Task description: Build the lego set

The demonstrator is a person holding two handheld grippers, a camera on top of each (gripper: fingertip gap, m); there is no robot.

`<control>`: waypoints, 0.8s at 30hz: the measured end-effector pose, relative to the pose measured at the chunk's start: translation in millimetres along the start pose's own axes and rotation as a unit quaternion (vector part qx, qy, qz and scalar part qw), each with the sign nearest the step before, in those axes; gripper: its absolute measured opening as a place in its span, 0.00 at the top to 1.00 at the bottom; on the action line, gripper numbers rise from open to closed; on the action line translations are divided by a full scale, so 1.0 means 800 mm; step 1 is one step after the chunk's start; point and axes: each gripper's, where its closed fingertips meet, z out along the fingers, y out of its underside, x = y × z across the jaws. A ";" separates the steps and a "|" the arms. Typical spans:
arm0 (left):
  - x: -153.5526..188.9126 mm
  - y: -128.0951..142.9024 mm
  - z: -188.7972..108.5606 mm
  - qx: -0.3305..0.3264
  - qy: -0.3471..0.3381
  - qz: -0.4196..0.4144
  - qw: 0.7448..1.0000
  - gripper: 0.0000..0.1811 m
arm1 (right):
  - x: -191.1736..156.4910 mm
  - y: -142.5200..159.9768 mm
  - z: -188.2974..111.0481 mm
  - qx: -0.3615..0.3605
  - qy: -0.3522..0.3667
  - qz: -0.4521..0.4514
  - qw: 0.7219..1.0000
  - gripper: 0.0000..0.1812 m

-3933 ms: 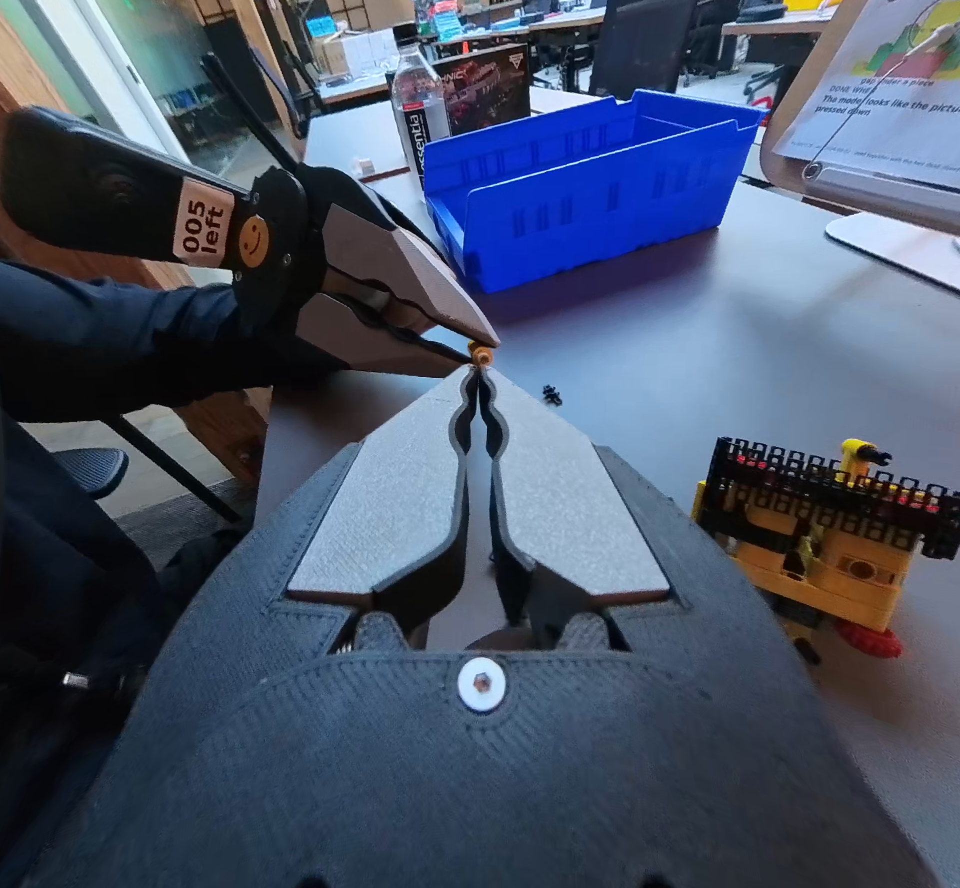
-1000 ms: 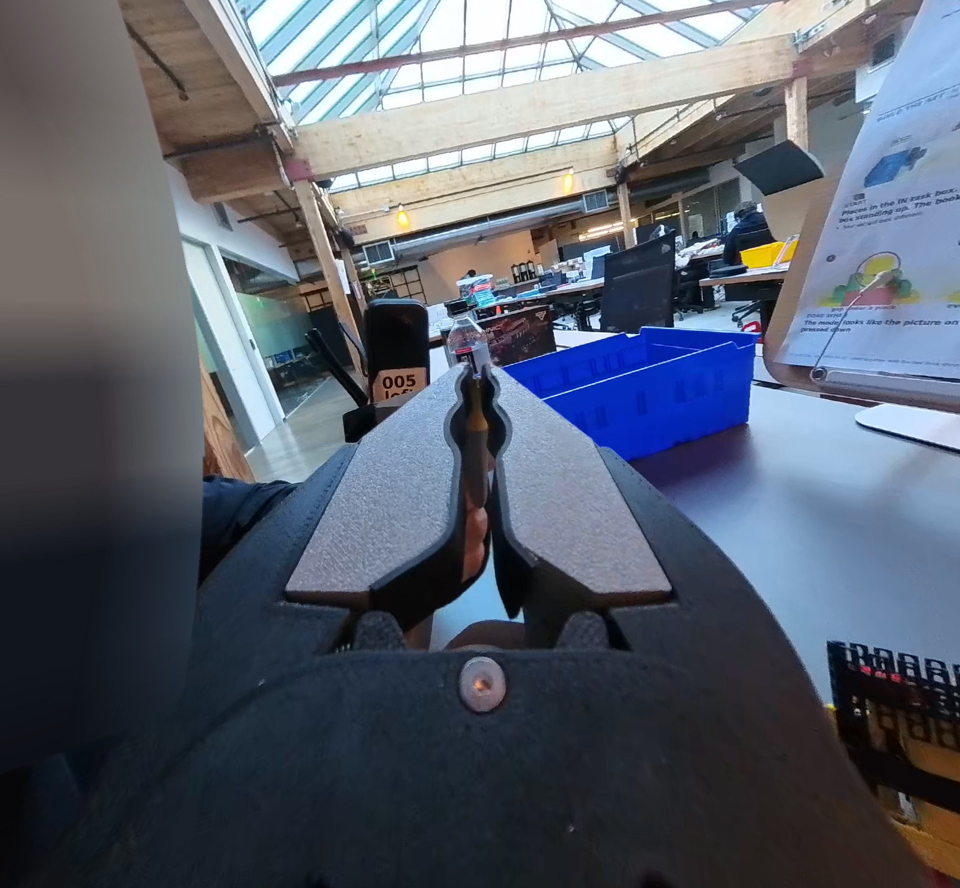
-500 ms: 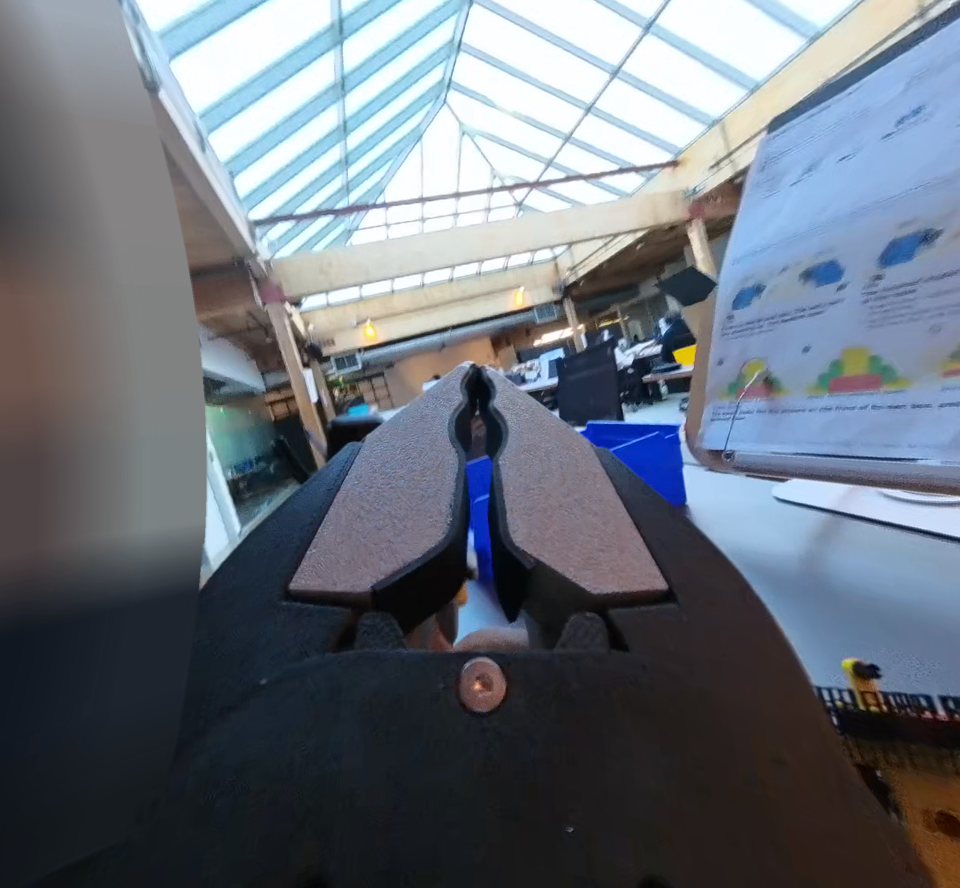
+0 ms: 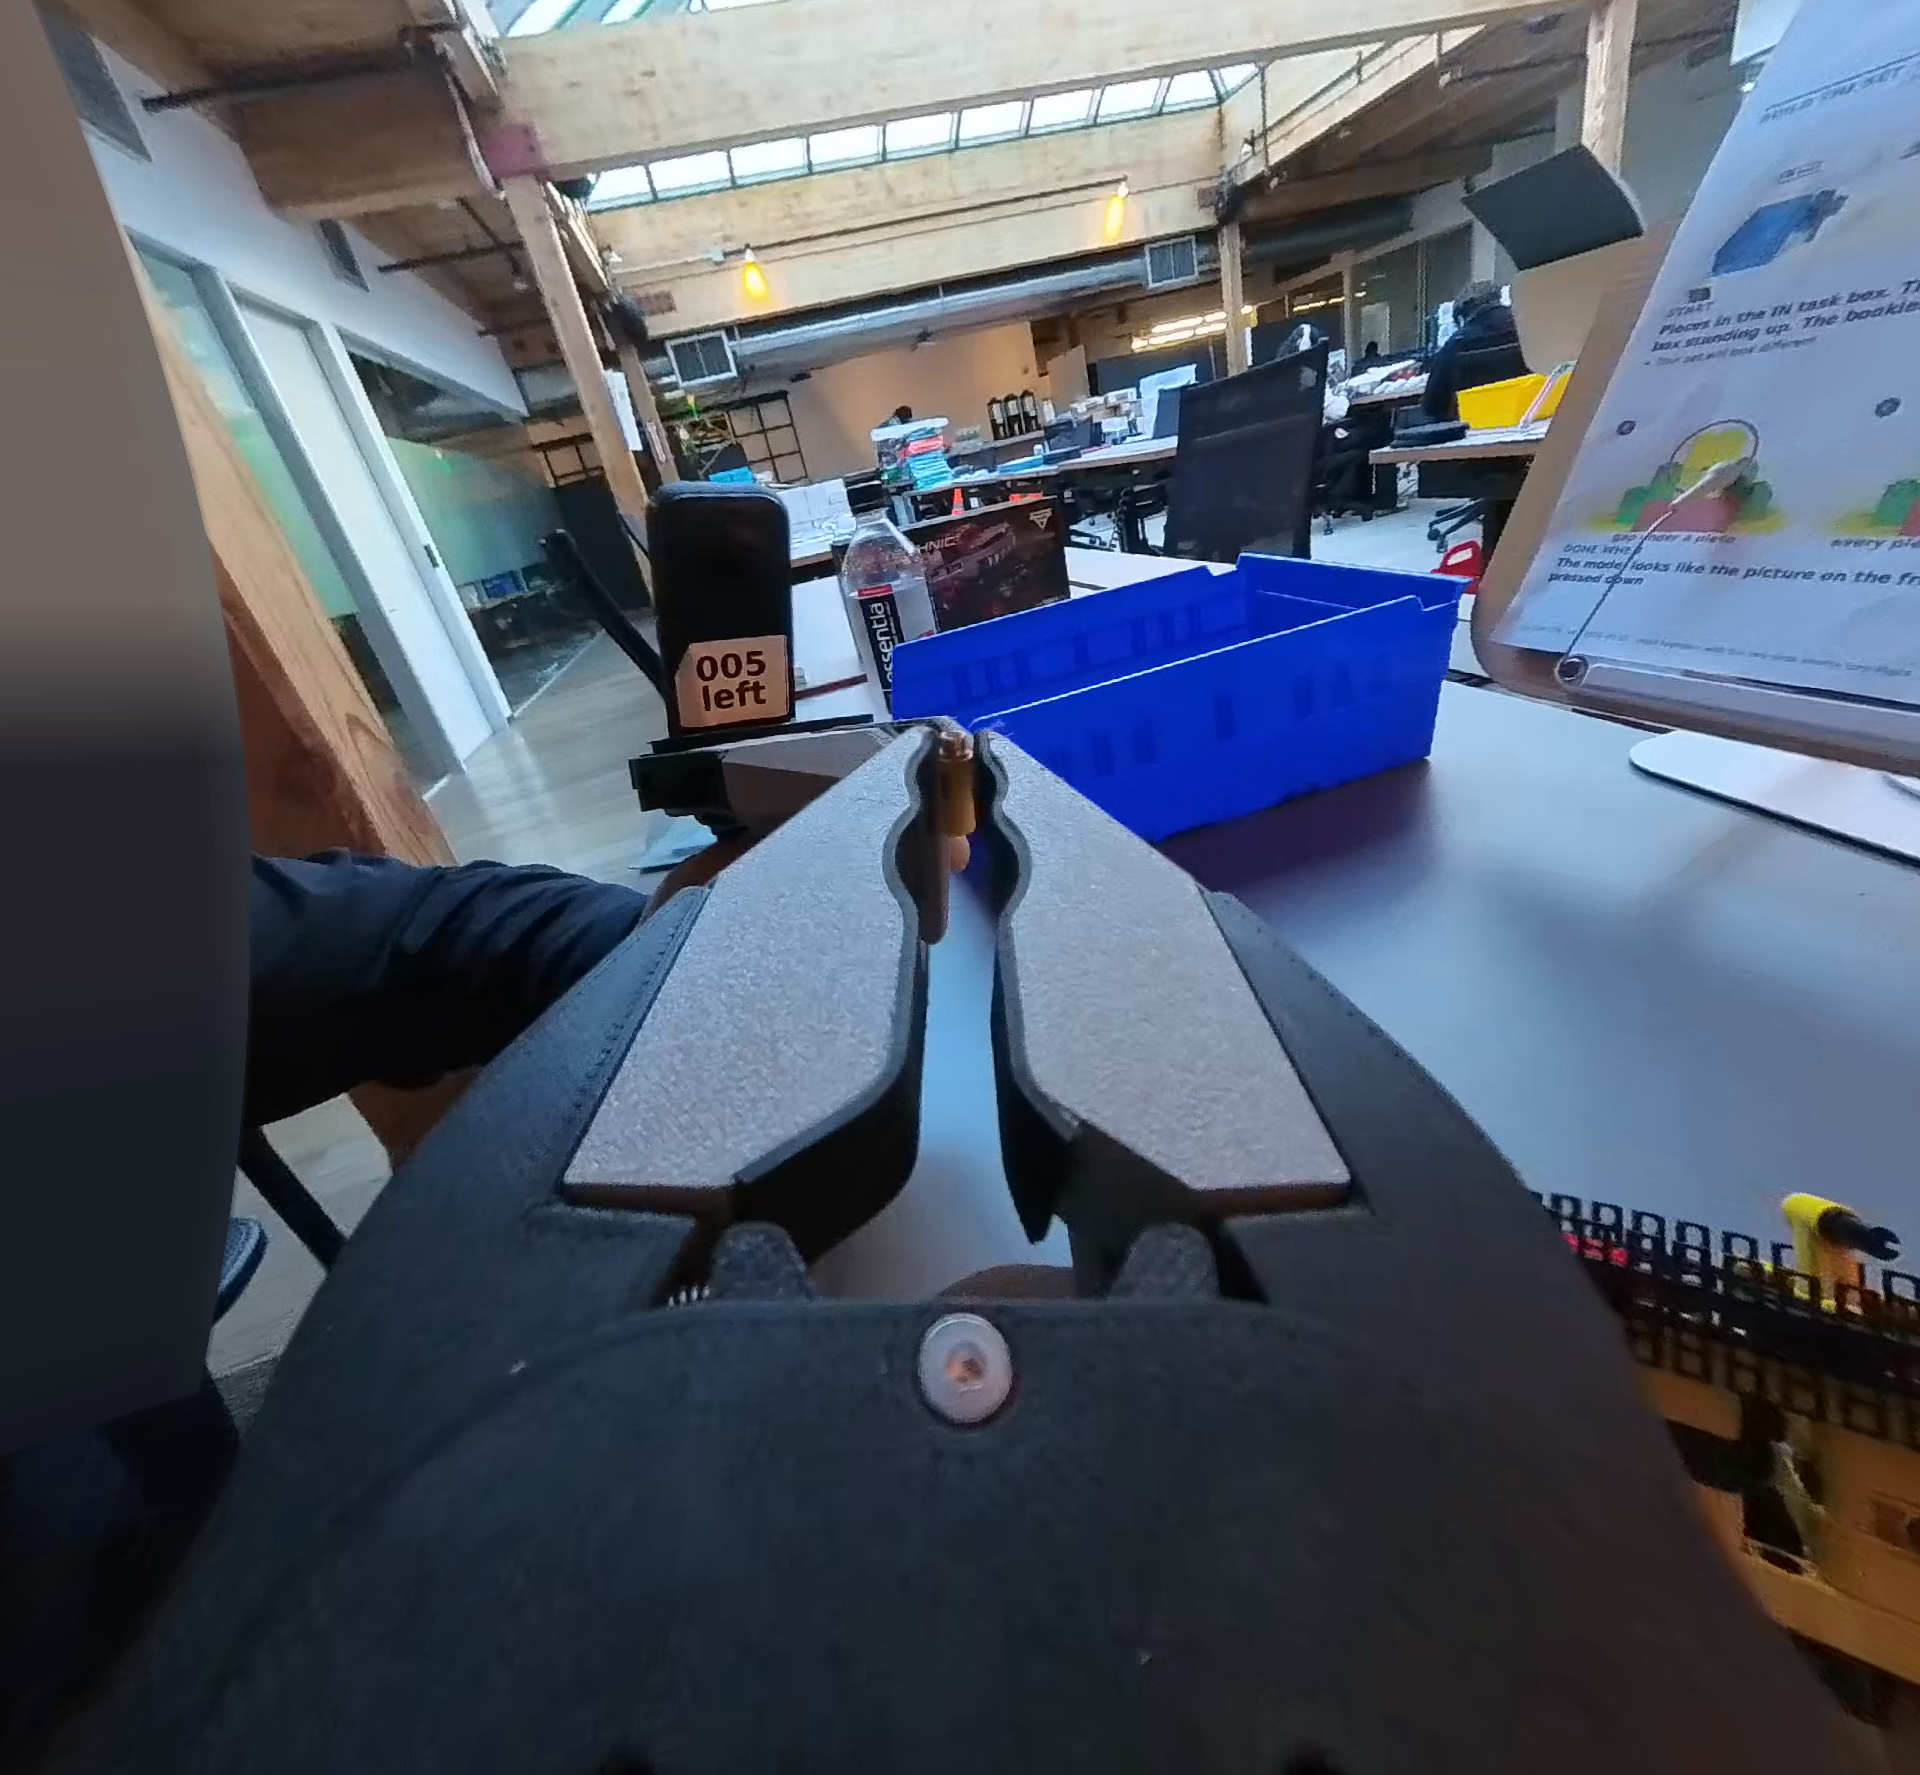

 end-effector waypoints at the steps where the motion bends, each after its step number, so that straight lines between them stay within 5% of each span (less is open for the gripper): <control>1: 0.000 0.000 0.000 -0.001 0.000 0.000 1.000 0.97 | 0.000 0.000 0.000 0.001 -0.003 0.005 1.000 0.99; 13: 0.005 0.009 0.002 -0.026 0.000 0.021 0.999 0.97 | -0.003 0.008 0.004 -0.028 -0.023 0.002 0.999 0.99; 17: 0.006 0.012 0.003 -0.036 0.004 0.020 0.999 0.97 | -0.002 0.010 0.002 -0.052 0.011 -0.073 0.996 1.00; 24: -0.002 0.006 0.001 -0.023 -0.036 0.044 0.998 0.97 | 0.006 0.004 0.008 -0.001 -0.001 0.046 0.999 1.00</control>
